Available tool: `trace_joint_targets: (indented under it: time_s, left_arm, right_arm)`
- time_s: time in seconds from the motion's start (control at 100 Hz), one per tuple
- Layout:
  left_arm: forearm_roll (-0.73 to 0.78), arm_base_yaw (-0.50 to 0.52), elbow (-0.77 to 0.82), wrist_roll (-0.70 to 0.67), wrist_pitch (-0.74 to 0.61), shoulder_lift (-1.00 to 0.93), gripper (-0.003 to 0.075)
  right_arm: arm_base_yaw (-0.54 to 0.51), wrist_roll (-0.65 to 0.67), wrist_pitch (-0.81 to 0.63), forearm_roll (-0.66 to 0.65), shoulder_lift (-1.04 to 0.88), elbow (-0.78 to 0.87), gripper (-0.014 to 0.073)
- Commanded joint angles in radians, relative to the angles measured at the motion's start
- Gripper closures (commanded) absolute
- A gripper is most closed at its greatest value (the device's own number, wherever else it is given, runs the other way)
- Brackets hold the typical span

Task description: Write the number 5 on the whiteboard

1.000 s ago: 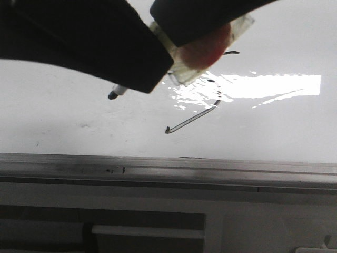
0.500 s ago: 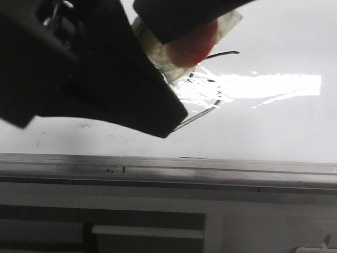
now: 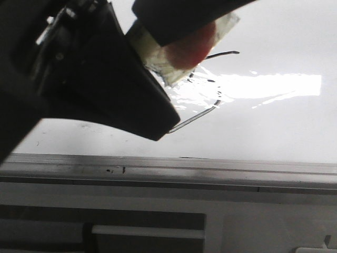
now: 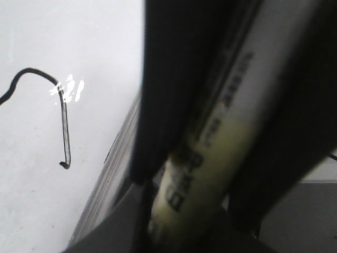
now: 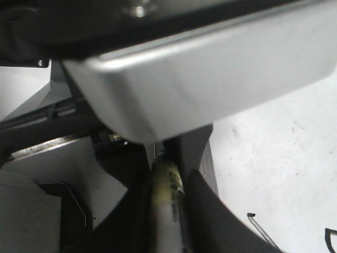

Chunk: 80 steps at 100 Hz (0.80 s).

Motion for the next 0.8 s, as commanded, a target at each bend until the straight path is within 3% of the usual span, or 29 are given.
trace_joint_targets:
  time_s: [0.0, 0.15, 0.25, 0.48, 0.64, 0.74, 0.79]
  left_arm:
    - [-0.032, 0.007, -0.033, -0.056, -0.096, -0.015, 0.074]
    - [-0.055, 0.007, -0.033, -0.056, -0.086, -0.015, 0.074]
    - [-0.065, 0.009, -0.033, -0.056, -0.086, -0.017, 0.074]
    - [-0.146, 0.057, -0.015, -0.064, -0.12, -0.033, 0.0741]
    - [-0.297, 0.116, 0.031, -0.064, -0.226, -0.037, 0.0741]
    - [-0.367, 0.137, 0.069, -0.064, -0.313, -0.037, 0.0741]
    - [-0.391, 0.138, 0.091, -0.064, -0.359, -0.037, 0.0741]
  right_arm:
    - [0.003, 0.001, 0.014, 0.043, 0.003, -0.029, 0.0529]
    - [0.0, 0.001, 0.001, 0.043, 0.002, -0.029, 0.0196]
    - [-0.017, 0.003, -0.01, 0.043, -0.018, -0.029, 0.0072]
    - [-0.125, 0.01, -0.015, 0.043, -0.144, -0.029, 0.0072]
    - [-0.241, 0.023, -0.015, 0.043, -0.248, -0.029, 0.0095]
    - [-0.305, 0.073, -0.001, 0.043, -0.302, -0.029, 0.0239]
    - [-0.327, 0.075, 0.015, 0.043, -0.32, -0.029, 0.0354]
